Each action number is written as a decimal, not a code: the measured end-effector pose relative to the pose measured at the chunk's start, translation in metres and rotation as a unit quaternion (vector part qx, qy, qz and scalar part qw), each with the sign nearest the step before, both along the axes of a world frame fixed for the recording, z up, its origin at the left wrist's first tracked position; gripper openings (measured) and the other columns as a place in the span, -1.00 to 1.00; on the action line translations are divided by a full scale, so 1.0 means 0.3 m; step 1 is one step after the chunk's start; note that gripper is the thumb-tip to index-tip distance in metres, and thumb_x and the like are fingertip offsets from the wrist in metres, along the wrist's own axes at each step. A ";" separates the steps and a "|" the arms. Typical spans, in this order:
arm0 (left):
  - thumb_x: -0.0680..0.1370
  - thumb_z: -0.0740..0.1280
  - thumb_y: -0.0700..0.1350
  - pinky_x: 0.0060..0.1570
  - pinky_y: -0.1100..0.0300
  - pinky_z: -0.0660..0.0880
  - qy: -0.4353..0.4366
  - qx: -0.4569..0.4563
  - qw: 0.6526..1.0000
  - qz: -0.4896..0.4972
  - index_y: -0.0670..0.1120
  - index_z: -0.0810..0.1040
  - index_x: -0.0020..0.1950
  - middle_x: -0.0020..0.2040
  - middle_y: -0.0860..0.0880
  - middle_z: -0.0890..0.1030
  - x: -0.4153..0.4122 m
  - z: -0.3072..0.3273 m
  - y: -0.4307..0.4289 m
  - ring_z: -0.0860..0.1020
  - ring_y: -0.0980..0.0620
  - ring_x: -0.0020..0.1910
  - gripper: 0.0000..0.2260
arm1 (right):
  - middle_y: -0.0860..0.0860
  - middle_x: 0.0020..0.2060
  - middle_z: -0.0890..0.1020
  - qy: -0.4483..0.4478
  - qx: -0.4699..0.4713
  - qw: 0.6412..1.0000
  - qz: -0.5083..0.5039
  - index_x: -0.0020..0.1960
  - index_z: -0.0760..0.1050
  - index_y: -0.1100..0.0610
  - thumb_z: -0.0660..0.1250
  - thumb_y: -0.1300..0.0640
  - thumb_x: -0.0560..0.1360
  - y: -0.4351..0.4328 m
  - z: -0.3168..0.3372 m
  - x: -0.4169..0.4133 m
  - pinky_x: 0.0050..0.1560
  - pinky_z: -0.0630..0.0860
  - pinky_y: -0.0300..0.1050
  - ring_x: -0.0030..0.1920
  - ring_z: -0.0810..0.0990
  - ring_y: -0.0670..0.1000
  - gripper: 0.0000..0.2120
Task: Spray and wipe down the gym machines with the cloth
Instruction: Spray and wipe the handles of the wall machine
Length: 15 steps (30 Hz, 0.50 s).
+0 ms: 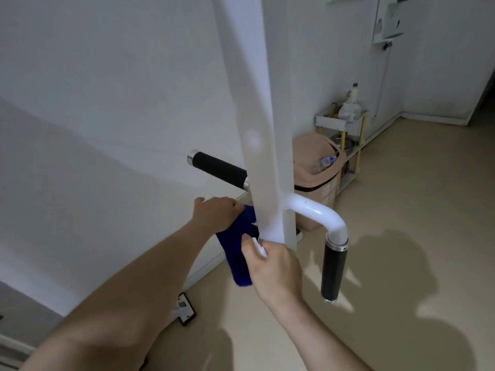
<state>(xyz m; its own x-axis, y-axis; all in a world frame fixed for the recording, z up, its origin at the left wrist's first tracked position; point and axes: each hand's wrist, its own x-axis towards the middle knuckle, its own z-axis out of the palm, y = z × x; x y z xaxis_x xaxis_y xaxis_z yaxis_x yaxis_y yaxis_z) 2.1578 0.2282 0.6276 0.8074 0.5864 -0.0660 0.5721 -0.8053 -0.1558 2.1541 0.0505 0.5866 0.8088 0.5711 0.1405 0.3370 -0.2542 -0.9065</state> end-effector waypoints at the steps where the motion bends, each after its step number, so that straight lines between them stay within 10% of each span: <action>1: 0.64 0.02 0.01 0.09 0.02 0.38 -0.005 -0.024 0.999 0.031 -0.03 0.45 -0.01 -0.11 0.05 0.48 0.001 -0.013 0.037 0.46 0.04 -0.12 -0.75 | -0.04 -0.64 0.32 -0.005 0.003 1.000 0.012 -0.52 0.16 0.09 0.19 -0.26 0.47 -0.008 -0.004 -0.002 -0.48 0.16 -0.12 -0.56 0.24 -0.03 -0.43; 4: 0.60 0.16 0.04 -0.16 0.16 0.45 -0.147 -0.192 0.952 0.185 -0.17 0.52 0.11 -0.14 -0.04 0.54 -0.001 -0.057 0.087 0.56 -0.04 -0.14 -0.69 | 0.00 -0.61 0.28 -0.014 0.015 0.999 0.035 -0.49 0.18 0.11 0.08 -0.37 0.38 -0.021 -0.019 0.011 -0.44 0.18 -0.08 -0.52 0.23 -0.02 -0.42; 8: 0.43 0.36 0.03 -0.14 0.06 0.61 -0.455 -0.520 0.604 0.397 -0.15 0.50 0.15 -0.03 -0.14 0.65 -0.018 -0.102 0.028 0.64 -0.13 -0.08 -0.63 | 0.13 -0.54 0.45 0.052 0.063 0.994 0.076 -0.39 0.39 0.25 0.11 -0.38 0.37 -0.033 -0.033 0.032 -0.38 0.40 -0.04 -0.48 0.40 0.07 -0.34; 11: 0.41 0.37 0.10 0.00 -0.05 0.60 -0.555 -0.587 0.425 0.409 -0.12 0.49 0.22 0.05 -0.12 0.64 -0.016 -0.136 -0.020 0.64 -0.13 -0.01 -0.54 | 0.03 -0.62 0.44 0.126 0.113 0.981 0.095 -0.42 0.43 0.20 0.20 -0.30 0.40 -0.040 -0.029 0.033 -0.35 0.43 -0.09 -0.52 0.42 -0.01 -0.44; 15: 0.55 0.22 0.22 -0.04 0.06 0.58 -0.597 -0.593 0.367 0.397 -0.14 0.43 0.26 0.04 -0.08 0.60 0.002 -0.162 -0.144 0.59 -0.09 -0.01 -0.51 | 0.03 -0.61 0.48 0.159 0.134 0.974 0.085 -0.48 0.45 0.13 0.19 -0.33 0.35 -0.044 -0.029 0.060 -0.28 0.49 -0.07 -0.51 0.48 0.02 -0.46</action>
